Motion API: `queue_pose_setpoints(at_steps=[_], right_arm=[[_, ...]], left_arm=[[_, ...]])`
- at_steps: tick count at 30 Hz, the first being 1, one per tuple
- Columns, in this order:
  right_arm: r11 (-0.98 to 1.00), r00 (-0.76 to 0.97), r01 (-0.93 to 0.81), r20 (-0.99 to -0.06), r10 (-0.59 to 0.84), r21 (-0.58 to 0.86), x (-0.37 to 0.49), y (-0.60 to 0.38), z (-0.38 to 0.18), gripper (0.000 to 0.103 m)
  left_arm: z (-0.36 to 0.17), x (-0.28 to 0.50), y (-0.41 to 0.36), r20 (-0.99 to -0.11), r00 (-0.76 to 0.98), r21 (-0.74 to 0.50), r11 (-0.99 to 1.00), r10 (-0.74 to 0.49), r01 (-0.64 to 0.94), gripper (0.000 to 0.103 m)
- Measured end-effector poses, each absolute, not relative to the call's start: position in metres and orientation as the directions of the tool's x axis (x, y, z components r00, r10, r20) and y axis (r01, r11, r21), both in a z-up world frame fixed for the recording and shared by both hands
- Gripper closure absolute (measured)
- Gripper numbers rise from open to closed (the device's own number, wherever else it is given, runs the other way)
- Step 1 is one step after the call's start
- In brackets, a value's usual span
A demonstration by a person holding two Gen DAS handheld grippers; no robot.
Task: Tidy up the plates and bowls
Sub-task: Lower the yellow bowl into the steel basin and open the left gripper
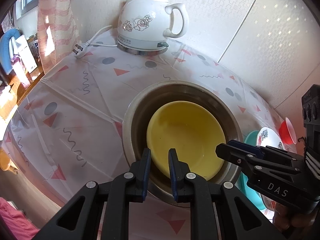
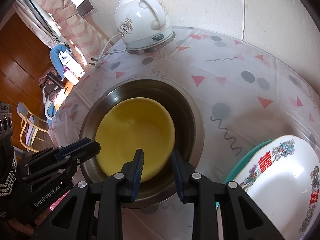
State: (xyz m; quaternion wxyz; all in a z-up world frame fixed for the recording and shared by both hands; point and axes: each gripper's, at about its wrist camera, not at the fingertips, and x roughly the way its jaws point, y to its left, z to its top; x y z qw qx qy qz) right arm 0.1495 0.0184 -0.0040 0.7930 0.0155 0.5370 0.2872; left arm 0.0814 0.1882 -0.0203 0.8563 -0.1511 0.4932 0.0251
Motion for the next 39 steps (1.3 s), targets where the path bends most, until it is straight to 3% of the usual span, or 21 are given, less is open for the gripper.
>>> queue_pose_setpoints(at_steps=[39], right_arm=[[0.839,0.344,-0.360,-0.778,0.525,0.407,0.136,-0.017,0.013,0.073]], left_arm=[[0.002,0.070,0.168,-0.821,0.566,-0.192,0.971,-0.080,-0.142,0.083]])
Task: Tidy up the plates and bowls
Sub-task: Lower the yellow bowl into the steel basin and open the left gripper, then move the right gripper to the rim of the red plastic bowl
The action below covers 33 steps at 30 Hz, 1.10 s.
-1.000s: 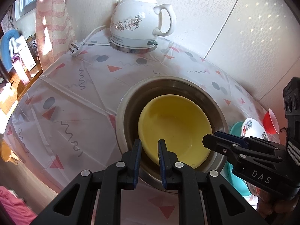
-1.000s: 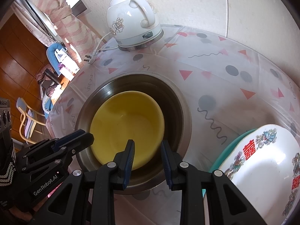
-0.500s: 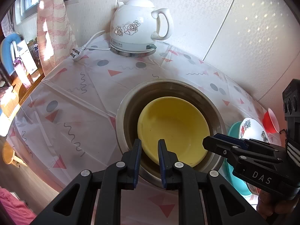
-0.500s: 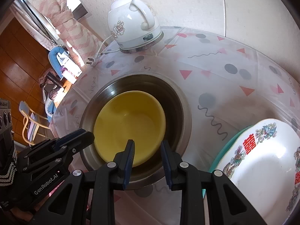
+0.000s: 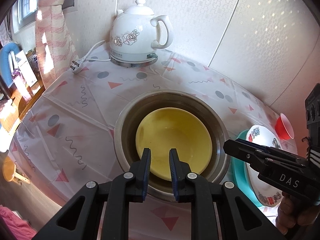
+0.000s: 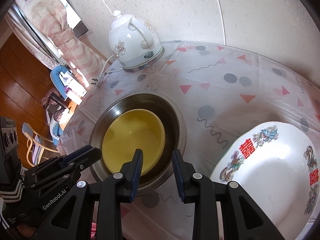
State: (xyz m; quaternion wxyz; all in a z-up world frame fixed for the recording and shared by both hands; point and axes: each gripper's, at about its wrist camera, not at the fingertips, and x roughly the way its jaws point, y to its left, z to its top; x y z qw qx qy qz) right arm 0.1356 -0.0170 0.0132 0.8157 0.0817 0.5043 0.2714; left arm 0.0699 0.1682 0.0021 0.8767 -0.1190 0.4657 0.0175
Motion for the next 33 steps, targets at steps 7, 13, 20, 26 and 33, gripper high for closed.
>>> queue_pose_setpoints(at_steps=[7,13,20,26,33], right_arm=[[0.842,0.369,-0.318,-0.762,0.533,0.435,0.133,-0.037,0.018,0.072],[0.856,0.429,-0.264,-0.740,0.518,0.445,0.133,-0.069,0.030,0.072],[0.876,0.517,-0.126,-0.723,0.459,0.466,0.135,-0.136,0.036,0.072],[0.883,0.570,0.020,-0.731,0.375,0.468,0.132,-0.202,0.029,0.071],[0.856,0.608,0.228,-0.754,0.248,0.464,0.128,-0.286,0.015,0.071]], left_arm=[[0.009,0.075,0.154,-0.816,0.571,-0.179,0.979,-0.091,-0.100,0.079],[0.018,0.083,0.136,-0.812,0.574,-0.168,0.985,-0.111,-0.046,0.079],[0.024,0.098,0.103,-0.822,0.551,-0.161,0.987,-0.143,0.017,0.079],[0.029,0.109,0.066,-0.815,0.549,-0.144,0.983,-0.185,0.117,0.079],[0.030,0.126,0.029,-0.824,0.531,-0.126,0.978,-0.197,0.166,0.067]])
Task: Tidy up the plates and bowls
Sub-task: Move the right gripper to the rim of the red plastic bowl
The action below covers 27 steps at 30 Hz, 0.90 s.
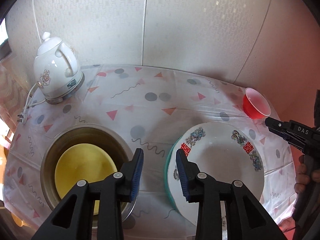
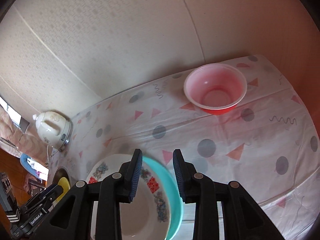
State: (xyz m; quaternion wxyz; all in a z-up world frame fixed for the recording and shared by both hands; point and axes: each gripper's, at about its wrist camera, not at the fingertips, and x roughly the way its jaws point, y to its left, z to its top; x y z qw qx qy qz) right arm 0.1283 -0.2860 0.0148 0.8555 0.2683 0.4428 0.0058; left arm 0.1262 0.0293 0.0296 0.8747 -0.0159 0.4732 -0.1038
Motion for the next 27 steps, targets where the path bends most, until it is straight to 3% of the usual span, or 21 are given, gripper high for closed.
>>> queue_pose_setpoints(at_steps=[7,14,23,27], right_arm=[[0.788,0.626,0.420,-0.772,0.108,0.450,0.136,-0.366,0.004,0.066],[0.736,0.604,0.498,-0.792,0.085,0.459,0.162,-0.411,-0.017,0.065],[0.770,0.567,0.443,-0.809,0.157,0.460,0.202,-0.407,-0.043,0.065],[0.845,0.558,0.344,-0.813,0.168,0.410,0.214,-0.388,-0.043,0.073]], left_arm=[[0.021,0.148,0.001,-0.852,0.481,-0.129,0.973,-0.207,0.190,0.067],[0.009,0.162,-0.024,-0.860,0.457,-0.130,0.964,-0.226,0.233,0.067],[-0.003,0.181,-0.047,-0.865,0.436,-0.137,0.953,-0.248,0.270,0.063],[-0.007,0.188,-0.051,-0.868,0.424,-0.151,0.952,-0.257,0.267,0.062]])
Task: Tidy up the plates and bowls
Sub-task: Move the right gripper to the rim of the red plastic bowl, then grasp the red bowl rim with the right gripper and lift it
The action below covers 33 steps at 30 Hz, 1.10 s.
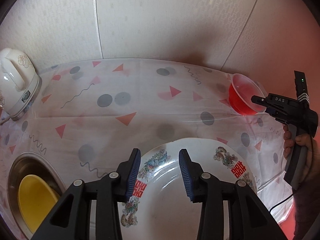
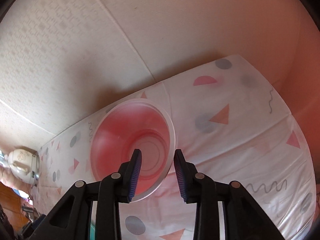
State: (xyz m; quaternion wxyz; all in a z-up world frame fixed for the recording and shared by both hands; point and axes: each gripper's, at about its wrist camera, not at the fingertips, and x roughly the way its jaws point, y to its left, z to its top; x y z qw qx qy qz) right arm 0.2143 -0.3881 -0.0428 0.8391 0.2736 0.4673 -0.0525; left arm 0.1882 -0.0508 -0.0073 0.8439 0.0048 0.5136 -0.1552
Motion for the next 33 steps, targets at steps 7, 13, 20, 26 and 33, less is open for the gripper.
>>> queue_pose_setpoints(at_steps=[7,13,20,26,33], right_arm=[[0.903,0.528,0.180,-0.813,0.246,0.391,0.230,-0.352,-0.046,0.076],[0.904,0.503,0.065,-0.796,0.337,0.423,0.236,-0.321,-0.045,0.076],[0.886,0.501,0.054,-0.780,0.375,0.461,0.234,-0.308,-0.041,0.069],[0.850,0.544,0.132,-0.754,0.368,0.510,0.224,-0.327,-0.035,0.067],[0.814,0.612,0.194,-0.716,0.336,0.547,0.208,-0.348,-0.026,0.067]], left_arm=[[-0.008,0.201,-0.058,-0.865,0.423,-0.163,0.949,-0.269,0.271,0.061],[-0.005,0.216,-0.061,-0.863,0.408,-0.219,0.949,-0.297,0.227,0.061],[-0.009,0.231,-0.069,-0.871,0.378,-0.260,0.947,-0.315,0.190,0.061],[-0.004,0.237,-0.080,-0.852,0.398,-0.274,0.937,-0.342,0.219,0.061],[-0.003,0.246,-0.090,-0.825,0.396,-0.323,0.911,-0.404,0.257,0.064]])
